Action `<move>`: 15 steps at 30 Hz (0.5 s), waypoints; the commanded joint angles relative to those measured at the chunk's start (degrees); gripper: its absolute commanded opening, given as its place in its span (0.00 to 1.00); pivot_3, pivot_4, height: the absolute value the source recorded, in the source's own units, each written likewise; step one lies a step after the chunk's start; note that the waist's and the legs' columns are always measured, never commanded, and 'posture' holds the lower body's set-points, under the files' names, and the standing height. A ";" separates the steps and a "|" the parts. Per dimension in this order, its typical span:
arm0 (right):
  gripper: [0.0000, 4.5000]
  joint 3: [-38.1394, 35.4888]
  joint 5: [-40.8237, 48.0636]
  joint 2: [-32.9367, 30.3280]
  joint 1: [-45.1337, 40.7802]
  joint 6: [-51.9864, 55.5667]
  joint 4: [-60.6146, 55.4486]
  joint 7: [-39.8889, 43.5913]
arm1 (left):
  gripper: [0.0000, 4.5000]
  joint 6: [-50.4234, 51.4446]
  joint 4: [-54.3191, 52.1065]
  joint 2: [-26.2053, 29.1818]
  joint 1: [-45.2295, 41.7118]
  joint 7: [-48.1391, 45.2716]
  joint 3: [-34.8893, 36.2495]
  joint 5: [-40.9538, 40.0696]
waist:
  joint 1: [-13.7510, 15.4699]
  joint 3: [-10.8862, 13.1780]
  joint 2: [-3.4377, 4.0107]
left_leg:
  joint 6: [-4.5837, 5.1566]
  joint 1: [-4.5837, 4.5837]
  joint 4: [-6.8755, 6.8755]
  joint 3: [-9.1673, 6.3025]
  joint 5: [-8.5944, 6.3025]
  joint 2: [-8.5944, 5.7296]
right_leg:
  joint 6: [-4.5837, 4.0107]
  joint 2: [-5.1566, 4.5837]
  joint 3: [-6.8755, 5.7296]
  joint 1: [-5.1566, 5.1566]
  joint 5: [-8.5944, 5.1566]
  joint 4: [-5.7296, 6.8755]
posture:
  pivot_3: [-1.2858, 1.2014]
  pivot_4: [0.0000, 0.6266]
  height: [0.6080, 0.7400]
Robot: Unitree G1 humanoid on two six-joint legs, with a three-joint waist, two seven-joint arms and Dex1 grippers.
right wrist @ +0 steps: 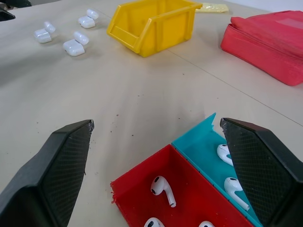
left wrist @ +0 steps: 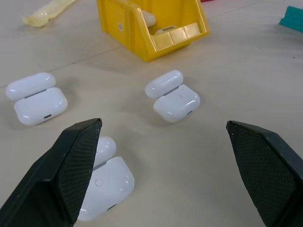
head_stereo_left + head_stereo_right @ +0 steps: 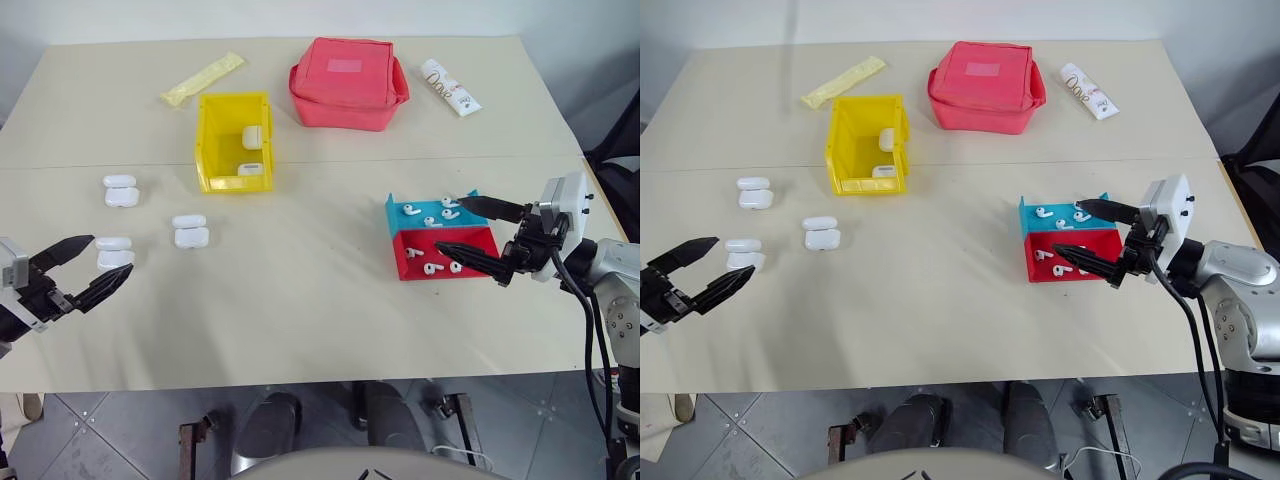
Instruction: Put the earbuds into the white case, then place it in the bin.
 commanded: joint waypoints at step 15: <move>1.00 4.48 -2.68 -1.19 -9.87 -2.85 7.77 7.47 | 0.99 7.86 -7.84 2.02 14.17 2.40 10.60 -0.47 | -0.36 0.00 0.00 | 0.00 -0.02 -0.03 0.18 -0.03 0.07 | -0.01 0.06 0.07 -0.16 0.00 0.03 | 0.52 0.24 1.00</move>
